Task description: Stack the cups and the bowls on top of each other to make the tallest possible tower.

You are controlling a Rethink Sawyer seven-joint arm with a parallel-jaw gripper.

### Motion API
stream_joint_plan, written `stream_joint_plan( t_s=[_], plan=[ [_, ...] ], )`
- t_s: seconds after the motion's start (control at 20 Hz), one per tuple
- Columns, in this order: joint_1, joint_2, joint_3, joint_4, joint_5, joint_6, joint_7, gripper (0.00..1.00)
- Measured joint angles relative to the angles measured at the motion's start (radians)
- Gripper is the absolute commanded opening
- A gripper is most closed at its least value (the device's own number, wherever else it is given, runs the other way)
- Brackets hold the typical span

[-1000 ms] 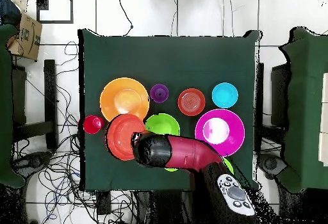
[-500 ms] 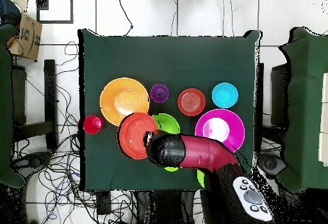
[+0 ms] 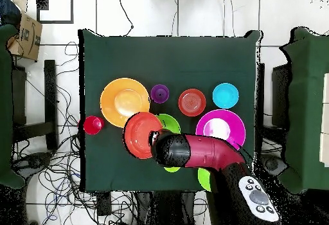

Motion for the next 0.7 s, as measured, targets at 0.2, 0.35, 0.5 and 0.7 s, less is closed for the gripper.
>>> stream_joint_plan(
  t_s=[0.2,0.35,0.5,0.7],
  plan=[
    [-0.001,0.020,0.005,-0.004,-0.006,0.000,0.000,0.00],
    [-0.001,0.030,0.008,-0.006,-0.010,0.000,0.000,0.00],
    [-0.001,0.050,0.013,-0.012,-0.012,0.000,0.000,0.00],
    [-0.001,0.074,0.022,-0.025,-0.012,0.000,0.000,0.00]
  ],
)
